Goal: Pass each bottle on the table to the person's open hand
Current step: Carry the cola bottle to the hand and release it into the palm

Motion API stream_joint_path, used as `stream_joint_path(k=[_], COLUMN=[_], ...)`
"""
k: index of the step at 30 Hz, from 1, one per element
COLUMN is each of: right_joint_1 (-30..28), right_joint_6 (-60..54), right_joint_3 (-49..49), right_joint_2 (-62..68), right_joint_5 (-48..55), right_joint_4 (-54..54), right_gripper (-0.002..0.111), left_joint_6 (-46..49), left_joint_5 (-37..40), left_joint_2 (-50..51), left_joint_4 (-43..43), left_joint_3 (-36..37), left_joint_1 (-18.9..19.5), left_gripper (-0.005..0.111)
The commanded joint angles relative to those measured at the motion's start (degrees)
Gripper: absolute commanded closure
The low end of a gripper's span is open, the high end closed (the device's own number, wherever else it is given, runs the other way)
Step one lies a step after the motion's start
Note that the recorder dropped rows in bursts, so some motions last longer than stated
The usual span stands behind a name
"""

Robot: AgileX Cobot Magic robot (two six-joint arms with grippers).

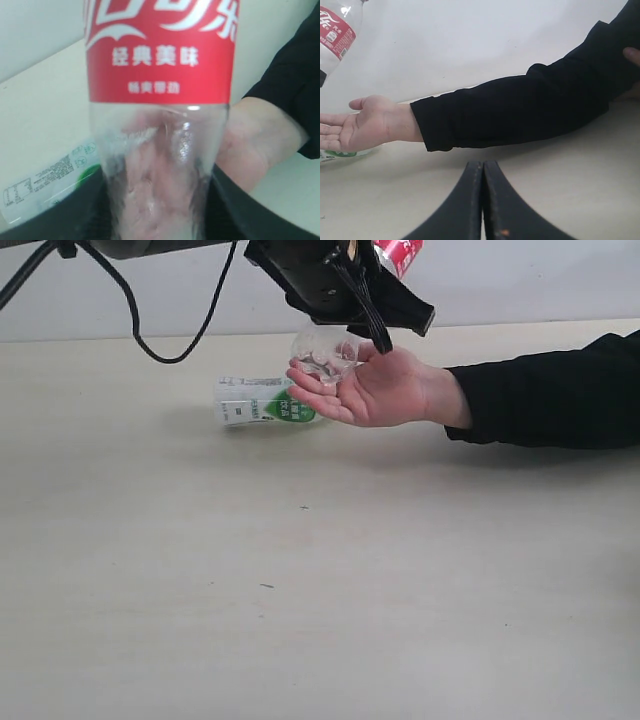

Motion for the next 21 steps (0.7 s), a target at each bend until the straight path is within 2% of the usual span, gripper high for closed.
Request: stream_joint_path(k=[1, 9, 21], right_joint_1=[0.1, 0.1, 0.1], right_joint_6=[-0.1, -0.1, -0.1], right_joint_3=[0.2, 0.2, 0.2], right_joint_2=[-0.3, -0.3, -0.3], right_joint_5=[-0.4, -0.4, -0.4], right_joint_4=[0.0, 0.0, 0.0], right_gripper=[0.108, 0.108, 0.108], left_joint_6=[-0.4, 1.0, 21.1], left_joint_5=[-2.6, -3.8, -2.7], left_joint_2=[0.5, 0.5, 1.6], left_joint_4=[-2.2, -8.2, -40.0], left_joint_3=[0.0, -0.5, -1.3], left_joint_1=[1.4, 3.2, 8.4], left_gripper=[0.107, 0.107, 0.107])
